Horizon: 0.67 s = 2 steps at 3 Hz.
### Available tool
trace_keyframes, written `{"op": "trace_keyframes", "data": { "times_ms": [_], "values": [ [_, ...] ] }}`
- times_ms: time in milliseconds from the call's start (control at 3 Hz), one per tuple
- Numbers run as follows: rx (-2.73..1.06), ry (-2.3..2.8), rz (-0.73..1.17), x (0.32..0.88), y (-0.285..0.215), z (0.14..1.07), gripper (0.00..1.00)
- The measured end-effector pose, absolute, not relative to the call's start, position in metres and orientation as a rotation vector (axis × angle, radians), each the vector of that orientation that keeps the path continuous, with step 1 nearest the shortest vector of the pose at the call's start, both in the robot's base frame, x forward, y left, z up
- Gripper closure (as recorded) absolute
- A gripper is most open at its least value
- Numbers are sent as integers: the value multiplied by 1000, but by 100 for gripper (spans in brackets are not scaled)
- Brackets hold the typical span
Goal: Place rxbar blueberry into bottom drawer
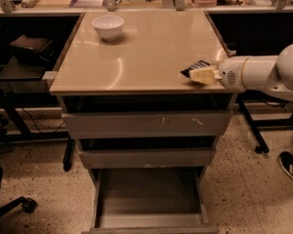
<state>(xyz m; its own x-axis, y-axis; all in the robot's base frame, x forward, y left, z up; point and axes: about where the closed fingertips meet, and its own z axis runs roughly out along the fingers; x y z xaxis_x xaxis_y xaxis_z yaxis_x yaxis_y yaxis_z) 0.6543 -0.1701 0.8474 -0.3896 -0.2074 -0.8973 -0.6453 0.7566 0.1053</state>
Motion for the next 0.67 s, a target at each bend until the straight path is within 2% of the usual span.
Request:
{"op": "trace_keyframes", "data": {
  "times_ms": [333, 667],
  "values": [
    [-686, 1892, 531, 598, -160, 886, 100],
    [-679, 1864, 496, 535, -178, 912, 100]
  ]
}}
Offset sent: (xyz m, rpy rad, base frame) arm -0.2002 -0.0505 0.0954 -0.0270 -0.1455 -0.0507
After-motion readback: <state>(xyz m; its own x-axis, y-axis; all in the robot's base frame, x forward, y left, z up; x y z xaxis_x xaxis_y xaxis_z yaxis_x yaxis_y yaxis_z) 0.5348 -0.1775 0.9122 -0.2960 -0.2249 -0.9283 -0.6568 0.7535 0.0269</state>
